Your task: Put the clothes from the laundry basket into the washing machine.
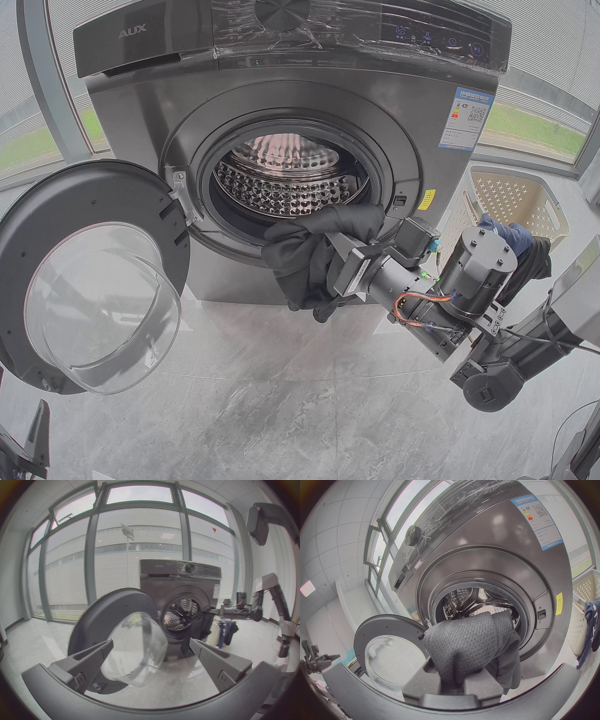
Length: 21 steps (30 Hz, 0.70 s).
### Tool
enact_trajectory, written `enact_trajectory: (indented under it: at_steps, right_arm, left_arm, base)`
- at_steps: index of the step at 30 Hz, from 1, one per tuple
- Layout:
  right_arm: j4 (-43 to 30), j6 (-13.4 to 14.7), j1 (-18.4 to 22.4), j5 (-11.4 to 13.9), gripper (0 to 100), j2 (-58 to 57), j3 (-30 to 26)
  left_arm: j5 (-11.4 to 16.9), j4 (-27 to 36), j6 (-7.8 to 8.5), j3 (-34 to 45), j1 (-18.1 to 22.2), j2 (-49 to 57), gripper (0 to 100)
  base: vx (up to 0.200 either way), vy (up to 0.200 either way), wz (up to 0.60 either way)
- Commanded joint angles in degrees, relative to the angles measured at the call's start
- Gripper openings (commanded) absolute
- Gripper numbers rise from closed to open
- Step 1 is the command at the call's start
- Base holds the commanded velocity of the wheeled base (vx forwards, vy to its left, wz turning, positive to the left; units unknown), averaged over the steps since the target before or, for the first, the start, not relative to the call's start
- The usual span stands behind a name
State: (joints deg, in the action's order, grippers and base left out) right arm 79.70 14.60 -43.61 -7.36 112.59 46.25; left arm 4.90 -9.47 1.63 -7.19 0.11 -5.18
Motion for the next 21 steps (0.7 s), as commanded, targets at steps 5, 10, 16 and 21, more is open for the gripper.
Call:
enact_trajectory:
  at_steps: [5,10,16,21]
  right_arm:
    - [0.01,0.07,0.10,2.53,0,3.07,7.36]
    - [0.01,0.51,0.36,2.44,0,4.04,10.26]
    - [1.16,0.95,0.54,1.83,0,5.44,11.32]
    - [1.60,0.95,0.54,1.74,0,5.53,11.14]
  left_arm:
    - [22.08,-5.12,-0.40,-3.53,-4.77,-33.75,100]
    - [24.10,-14.17,-0.32,-4.94,-11.36,-47.82,100]
    - [21.64,-29.11,-1.28,-5.55,-20.32,-65.66,100]
    - [18.39,-37.37,-2.95,-8.63,-24.72,-77.61,100]
  base:
    - [0.000,0.000,0.00]
    - [0.000,0.000,0.00]
    - [0.000,0.000,0.00]
    - [0.000,0.000,0.00]
